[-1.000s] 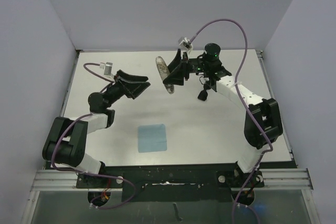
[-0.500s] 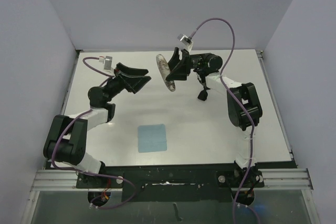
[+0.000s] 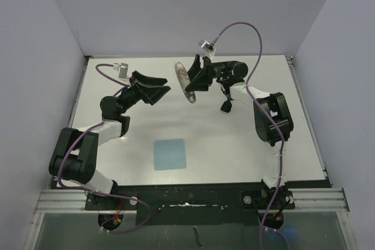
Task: Organize the sunglasses
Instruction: Open the sunglasses case.
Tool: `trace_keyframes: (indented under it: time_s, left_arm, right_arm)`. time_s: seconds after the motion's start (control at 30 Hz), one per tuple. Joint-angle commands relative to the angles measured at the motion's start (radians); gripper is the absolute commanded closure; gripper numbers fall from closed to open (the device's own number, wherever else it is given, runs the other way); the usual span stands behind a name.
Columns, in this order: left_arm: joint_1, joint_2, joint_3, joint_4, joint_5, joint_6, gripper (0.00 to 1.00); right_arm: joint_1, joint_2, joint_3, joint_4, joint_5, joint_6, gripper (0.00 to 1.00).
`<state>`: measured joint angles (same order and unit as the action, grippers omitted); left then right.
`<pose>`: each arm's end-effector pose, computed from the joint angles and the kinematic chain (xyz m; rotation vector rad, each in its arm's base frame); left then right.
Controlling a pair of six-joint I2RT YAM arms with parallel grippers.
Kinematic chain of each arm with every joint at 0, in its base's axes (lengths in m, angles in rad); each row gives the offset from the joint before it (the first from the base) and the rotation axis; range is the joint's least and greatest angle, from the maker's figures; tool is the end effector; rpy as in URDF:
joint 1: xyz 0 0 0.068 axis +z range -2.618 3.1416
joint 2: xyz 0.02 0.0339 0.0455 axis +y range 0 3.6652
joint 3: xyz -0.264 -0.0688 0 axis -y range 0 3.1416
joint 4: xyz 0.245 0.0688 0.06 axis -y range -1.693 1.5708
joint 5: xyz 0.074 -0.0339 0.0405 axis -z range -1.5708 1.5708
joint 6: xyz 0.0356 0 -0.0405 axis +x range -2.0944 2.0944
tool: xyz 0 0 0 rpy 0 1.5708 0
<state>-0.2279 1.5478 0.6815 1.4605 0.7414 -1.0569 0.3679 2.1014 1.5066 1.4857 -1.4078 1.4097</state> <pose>0.2882 -0.0915 0.2857 0.2755 1.2485 -1.4849 0.3982 0.1911 0.3156 -1.0768 1.4014 1.8555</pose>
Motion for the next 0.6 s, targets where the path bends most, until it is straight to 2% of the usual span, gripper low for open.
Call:
trace_keyframes:
  time_s: [0.0,0.3,0.57]
  left_arm:
    - [-0.012,-0.023,0.038,-0.015,0.004,0.04,0.25]
    - [-0.023,-0.035,0.04,-0.041,0.003,0.066,0.25]
    - [-0.049,-0.01,0.075,-0.088,0.001,0.1,0.25]
  right_arm:
    - [0.002,-0.078,-0.009,-0.086,0.044,-0.118,1.0]
    - [0.004,-0.083,-0.023,-0.086,0.059,-0.126,0.99]
    - [0.011,-0.087,-0.03,-0.156,0.068,-0.175,1.0]
